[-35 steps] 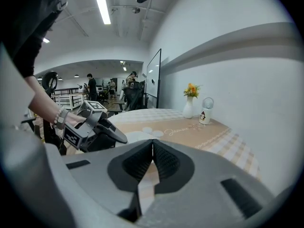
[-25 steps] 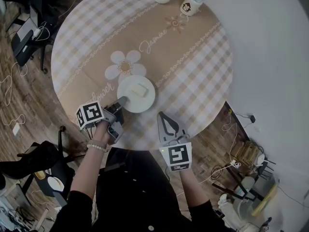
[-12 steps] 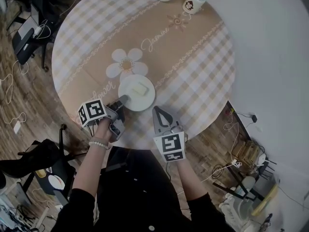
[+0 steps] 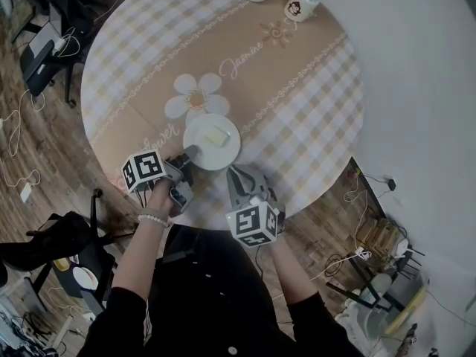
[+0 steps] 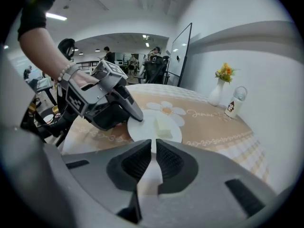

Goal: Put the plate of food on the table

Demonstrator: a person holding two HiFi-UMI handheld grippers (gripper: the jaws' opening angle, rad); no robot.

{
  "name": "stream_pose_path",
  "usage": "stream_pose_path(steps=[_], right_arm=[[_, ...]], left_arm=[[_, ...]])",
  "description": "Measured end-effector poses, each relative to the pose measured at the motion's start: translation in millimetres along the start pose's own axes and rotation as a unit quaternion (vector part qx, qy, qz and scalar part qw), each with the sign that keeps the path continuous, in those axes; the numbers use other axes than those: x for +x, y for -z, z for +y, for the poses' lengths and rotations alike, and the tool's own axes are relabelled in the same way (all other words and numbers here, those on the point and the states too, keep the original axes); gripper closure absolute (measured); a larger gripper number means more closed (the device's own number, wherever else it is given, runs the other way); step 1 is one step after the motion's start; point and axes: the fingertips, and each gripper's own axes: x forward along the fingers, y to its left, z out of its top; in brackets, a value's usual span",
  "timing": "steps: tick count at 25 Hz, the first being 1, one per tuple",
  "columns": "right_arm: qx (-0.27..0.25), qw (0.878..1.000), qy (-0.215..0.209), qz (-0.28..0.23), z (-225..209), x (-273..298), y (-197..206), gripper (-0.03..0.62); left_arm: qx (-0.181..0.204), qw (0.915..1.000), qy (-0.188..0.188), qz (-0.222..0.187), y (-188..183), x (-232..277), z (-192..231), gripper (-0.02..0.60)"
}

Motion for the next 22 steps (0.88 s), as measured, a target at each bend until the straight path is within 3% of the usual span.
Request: stream_pose_path(steps=[6, 8, 22], right_arm=[[-0.144, 0.989, -0.02, 0.021, 23.1, 15.4, -0.7, 0.59], [-0.183, 0.982, -0.03, 0.028, 31.3, 20.6, 1.3, 0.517], [-0.329, 0.943, -0.008, 0.058, 45.0, 39.3, 11.3, 0.536]], left_arm=[[-0.002, 1.0, -0.005, 0.002, -0.1, -0.6, 2.7, 0.569], [-0.004, 1.0, -0.004, 0.001, -0.4, -0.3, 2.8, 0.569], [-0.008, 1.0, -0.002, 0.003, -0.1, 0.1, 2.5, 0.569]])
